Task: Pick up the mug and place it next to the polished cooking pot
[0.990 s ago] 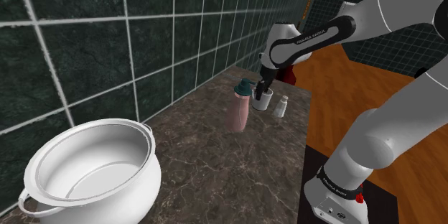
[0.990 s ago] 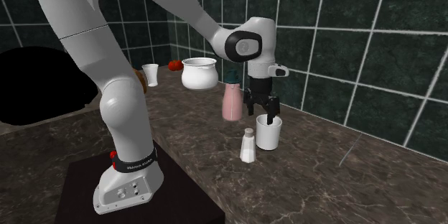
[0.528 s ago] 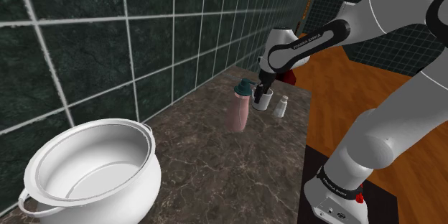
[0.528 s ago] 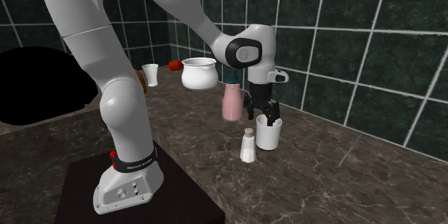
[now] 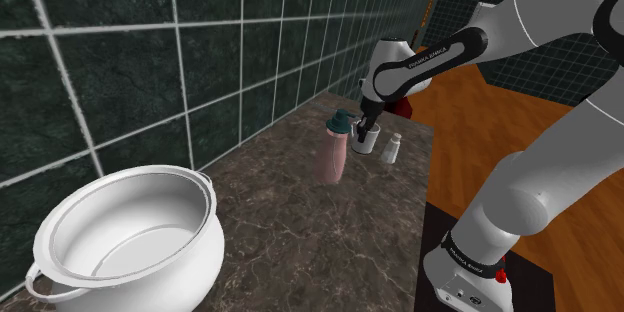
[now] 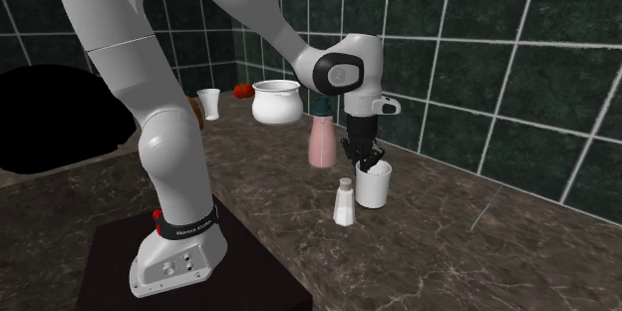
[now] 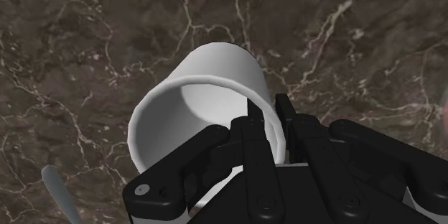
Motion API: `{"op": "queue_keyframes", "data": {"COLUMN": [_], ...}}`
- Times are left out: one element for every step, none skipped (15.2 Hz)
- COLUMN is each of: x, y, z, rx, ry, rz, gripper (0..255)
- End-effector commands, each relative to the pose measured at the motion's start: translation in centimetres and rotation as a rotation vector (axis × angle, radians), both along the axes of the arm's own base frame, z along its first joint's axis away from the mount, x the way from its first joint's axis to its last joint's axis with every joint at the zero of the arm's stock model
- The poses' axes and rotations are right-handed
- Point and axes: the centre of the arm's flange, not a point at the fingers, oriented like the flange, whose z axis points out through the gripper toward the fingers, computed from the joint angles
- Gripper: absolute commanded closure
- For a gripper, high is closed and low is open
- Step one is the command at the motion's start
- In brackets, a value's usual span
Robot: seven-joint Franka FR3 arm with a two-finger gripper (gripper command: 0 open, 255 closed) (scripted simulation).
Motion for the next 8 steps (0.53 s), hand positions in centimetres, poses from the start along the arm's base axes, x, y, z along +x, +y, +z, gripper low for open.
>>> {"op": "queue_keyframes", "data": {"x": [0.0,0.0,0.0,0.0,0.0,0.0,0.0,0.0], "y": [0.0,0.0,0.0,0.0,0.0,0.0,0.0,0.0], "z": [0.0,0.0,0.0,0.0,0.0,0.0,0.5,1.1], "rx": [0.0,0.0,0.0,0.0,0.0,0.0,0.0,0.0], "ry": [0.0,0.0,0.0,0.0,0.0,0.0,0.0,0.0], "rz": [0.0,0.0,0.0,0.0,0.0,0.0,0.0,0.0], "gripper": [255,255,255,255,255,255,255,255]}}
